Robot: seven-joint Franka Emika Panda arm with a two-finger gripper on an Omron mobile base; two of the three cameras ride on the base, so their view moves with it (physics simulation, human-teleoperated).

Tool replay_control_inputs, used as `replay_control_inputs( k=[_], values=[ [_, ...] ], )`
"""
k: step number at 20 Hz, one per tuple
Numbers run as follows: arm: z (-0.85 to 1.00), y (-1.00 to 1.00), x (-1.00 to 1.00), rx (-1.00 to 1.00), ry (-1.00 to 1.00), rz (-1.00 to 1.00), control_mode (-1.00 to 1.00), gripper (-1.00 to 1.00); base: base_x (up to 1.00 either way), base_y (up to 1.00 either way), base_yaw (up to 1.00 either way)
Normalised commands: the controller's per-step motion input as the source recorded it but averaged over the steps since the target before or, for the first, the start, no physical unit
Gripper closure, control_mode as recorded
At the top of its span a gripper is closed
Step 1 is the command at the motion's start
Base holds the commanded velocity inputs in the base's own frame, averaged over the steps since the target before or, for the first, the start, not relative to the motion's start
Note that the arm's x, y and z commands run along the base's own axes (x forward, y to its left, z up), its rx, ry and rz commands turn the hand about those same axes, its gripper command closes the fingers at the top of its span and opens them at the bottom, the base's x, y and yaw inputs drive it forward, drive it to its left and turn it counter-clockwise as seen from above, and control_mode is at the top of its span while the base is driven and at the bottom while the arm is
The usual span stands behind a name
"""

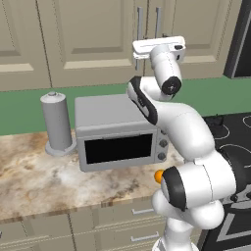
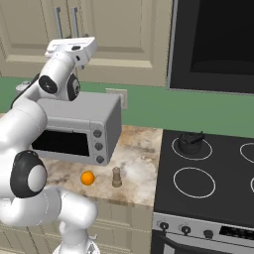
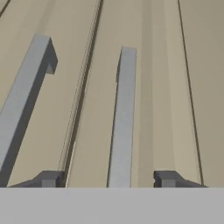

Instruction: Pick the pan from the cabinet and place it on the stove. Then turn on the stove burner for the pan.

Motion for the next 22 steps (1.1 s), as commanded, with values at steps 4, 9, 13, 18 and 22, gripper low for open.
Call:
replay_control_inputs(
  k=[4,9,13,18,22],
  values=[
    [0.00,0.09,0.19,0.00,0.00,0.00,-1.00,1.00,0.00,0.00,0.00],
    [0.00,0.08,0.07,0.00,0.00,0.00,-1.00,1.00,0.00,0.00,0.00],
    [-0.04,-0.01,0.05,0.00,0.00,0.01,-1.00,1.00,0.00,0.00,0.00],
    [-0.05,-0.18,0.01,0.00,0.00,0.06,-1.00,1.00,0.00,0.00,0.00],
    [-0.02,-0.17,0.00,0.00,0.00,0.11,-1.00,1.00,0.00,0.00,0.00]
  ],
)
